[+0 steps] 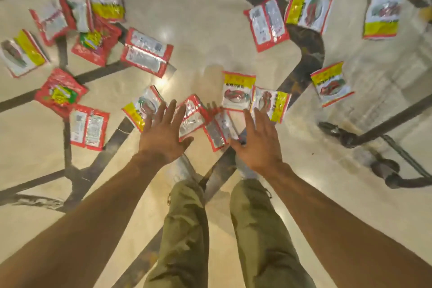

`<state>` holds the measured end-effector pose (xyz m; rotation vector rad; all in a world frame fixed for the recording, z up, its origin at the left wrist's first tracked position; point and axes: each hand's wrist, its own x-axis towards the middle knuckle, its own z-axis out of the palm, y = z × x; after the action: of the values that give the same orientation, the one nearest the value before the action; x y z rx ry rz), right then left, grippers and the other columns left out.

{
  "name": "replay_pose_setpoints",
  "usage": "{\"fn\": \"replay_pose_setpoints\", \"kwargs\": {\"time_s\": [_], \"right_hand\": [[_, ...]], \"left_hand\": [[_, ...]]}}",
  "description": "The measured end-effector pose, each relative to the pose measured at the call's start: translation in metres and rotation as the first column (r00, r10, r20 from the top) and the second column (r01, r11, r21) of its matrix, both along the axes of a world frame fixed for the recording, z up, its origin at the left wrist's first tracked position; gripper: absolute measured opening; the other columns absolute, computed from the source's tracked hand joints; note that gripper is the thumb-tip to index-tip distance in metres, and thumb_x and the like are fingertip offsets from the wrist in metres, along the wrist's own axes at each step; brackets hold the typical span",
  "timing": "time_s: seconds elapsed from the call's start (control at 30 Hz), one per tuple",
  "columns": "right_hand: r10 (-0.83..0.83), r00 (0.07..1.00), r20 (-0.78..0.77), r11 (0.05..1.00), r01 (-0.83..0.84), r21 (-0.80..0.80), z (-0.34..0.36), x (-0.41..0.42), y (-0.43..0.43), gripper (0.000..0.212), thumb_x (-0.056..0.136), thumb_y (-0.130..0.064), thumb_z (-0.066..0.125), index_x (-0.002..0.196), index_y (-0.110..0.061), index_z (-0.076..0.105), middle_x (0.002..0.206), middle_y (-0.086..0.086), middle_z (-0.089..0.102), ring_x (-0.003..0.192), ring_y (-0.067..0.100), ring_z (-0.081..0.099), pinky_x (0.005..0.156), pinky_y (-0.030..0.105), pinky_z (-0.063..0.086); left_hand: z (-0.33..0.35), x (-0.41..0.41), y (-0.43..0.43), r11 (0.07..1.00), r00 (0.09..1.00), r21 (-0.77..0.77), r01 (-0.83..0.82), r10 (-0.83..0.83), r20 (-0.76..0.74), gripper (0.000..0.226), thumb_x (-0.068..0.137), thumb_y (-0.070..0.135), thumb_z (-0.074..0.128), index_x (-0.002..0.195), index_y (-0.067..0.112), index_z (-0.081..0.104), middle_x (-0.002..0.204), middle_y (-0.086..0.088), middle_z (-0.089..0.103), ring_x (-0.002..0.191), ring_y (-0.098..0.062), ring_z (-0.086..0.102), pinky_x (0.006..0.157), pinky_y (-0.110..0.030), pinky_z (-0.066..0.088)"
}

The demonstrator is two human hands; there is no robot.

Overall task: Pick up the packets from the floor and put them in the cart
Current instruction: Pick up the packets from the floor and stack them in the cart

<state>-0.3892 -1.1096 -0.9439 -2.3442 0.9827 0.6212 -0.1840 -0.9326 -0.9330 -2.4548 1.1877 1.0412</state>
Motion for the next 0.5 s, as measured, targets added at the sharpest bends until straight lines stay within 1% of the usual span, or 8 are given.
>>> {"fn": "replay_pose_setpoints", "kwargs": {"time_s": [0.03, 0.13, 0.2, 0.3, 0.37, 0.43, 0.5], "right_hand": [[-0.014, 1.000, -0.013, 1.000, 0.014, 0.013, -0.028, -0.001, 0.006, 0.095, 0.091, -0.074, 0.038, 0.165, -0.017, 0.023, 0.172, 0.016, 0.020, 0.159, 0.038, 0.018, 0.126, 0.057, 0.024], [-0.047, 0.997, -0.066, 0.998, 0.050, 0.043, -0.104, -0.005, 0.022, 0.089, 0.096, -0.067, 0.051, 0.164, -0.017, 0.023, 0.170, 0.015, 0.025, 0.157, 0.036, 0.022, 0.127, 0.053, 0.022], [-0.081, 0.988, -0.128, 0.993, 0.091, 0.073, -0.151, -0.005, 0.034, 0.088, 0.096, -0.065, 0.053, 0.163, -0.019, 0.022, 0.169, 0.014, 0.026, 0.156, 0.034, 0.023, 0.127, 0.050, 0.021], [-0.149, 0.972, -0.180, 0.983, 0.165, 0.076, -0.207, -0.004, 0.052, 0.090, 0.091, -0.072, 0.048, 0.160, -0.019, 0.026, 0.163, 0.013, 0.034, 0.150, 0.037, 0.034, 0.122, 0.055, 0.032], [-0.222, 0.950, -0.220, 0.966, 0.245, 0.084, -0.234, -0.002, 0.058, 0.088, 0.091, -0.066, 0.058, 0.158, -0.019, 0.025, 0.159, 0.012, 0.037, 0.147, 0.036, 0.037, 0.118, 0.055, 0.035], [-0.294, 0.924, -0.244, 0.945, 0.319, 0.071, -0.256, 0.003, 0.060, 0.085, 0.088, -0.056, 0.068, 0.154, -0.020, 0.028, 0.151, 0.012, 0.042, 0.142, 0.035, 0.041, 0.114, 0.053, 0.036], [-0.370, 0.891, -0.263, 0.918, 0.393, 0.041, -0.271, 0.008, 0.061, 0.083, 0.087, -0.052, 0.073, 0.150, -0.020, 0.031, 0.145, 0.012, 0.045, 0.137, 0.035, 0.045, 0.112, 0.051, 0.038]], "left_hand": [[-0.028, 0.001, 0.005, 1.000, 1.000, 0.024, 0.005, -0.005, -0.017, 0.090, 0.098, 0.067, 0.043, 0.167, 0.030, -0.002, 0.176, 0.001, -0.006, 0.162, -0.026, -0.006, 0.130, -0.052, 0.002], [-0.109, 0.003, 0.017, 0.999, 0.998, 0.052, 0.017, -0.013, -0.064, 0.093, 0.097, 0.064, 0.050, 0.167, 0.028, 0.000, 0.176, -0.001, -0.001, 0.162, -0.027, 0.000, 0.130, -0.051, 0.005], [-0.157, 0.005, 0.023, 0.999, 0.997, 0.047, 0.002, 0.002, -0.080, 0.095, 0.096, 0.062, 0.056, 0.167, 0.024, 0.005, 0.175, -0.005, 0.005, 0.161, -0.029, 0.005, 0.129, -0.051, 0.007], [-0.214, 0.009, 0.033, 0.997, 0.991, 0.049, -0.055, 0.061, -0.116, 0.096, 0.095, 0.056, 0.061, 0.167, 0.020, 0.007, 0.175, -0.010, 0.008, 0.161, -0.031, 0.007, 0.130, -0.050, 0.009], [-0.241, 0.012, 0.036, 0.992, 0.985, 0.032, -0.120, 0.123, -0.123, 0.097, 0.095, 0.048, 0.064, 0.166, 0.016, 0.007, 0.174, -0.013, 0.008, 0.161, -0.033, 0.008, 0.130, -0.050, 0.011], [-0.263, 0.013, 0.038, 0.981, 0.977, -0.017, -0.191, 0.189, -0.096, 0.095, 0.091, 0.040, 0.070, 0.163, 0.014, 0.013, 0.170, -0.015, 0.018, 0.158, -0.035, 0.015, 0.128, -0.051, 0.016], [-0.279, 0.015, 0.038, 0.966, 0.968, -0.073, -0.246, 0.242, -0.060, 0.087, 0.092, 0.039, 0.071, 0.159, 0.014, 0.021, 0.159, -0.016, 0.034, 0.150, -0.037, 0.030, 0.124, -0.052, 0.024]]}}
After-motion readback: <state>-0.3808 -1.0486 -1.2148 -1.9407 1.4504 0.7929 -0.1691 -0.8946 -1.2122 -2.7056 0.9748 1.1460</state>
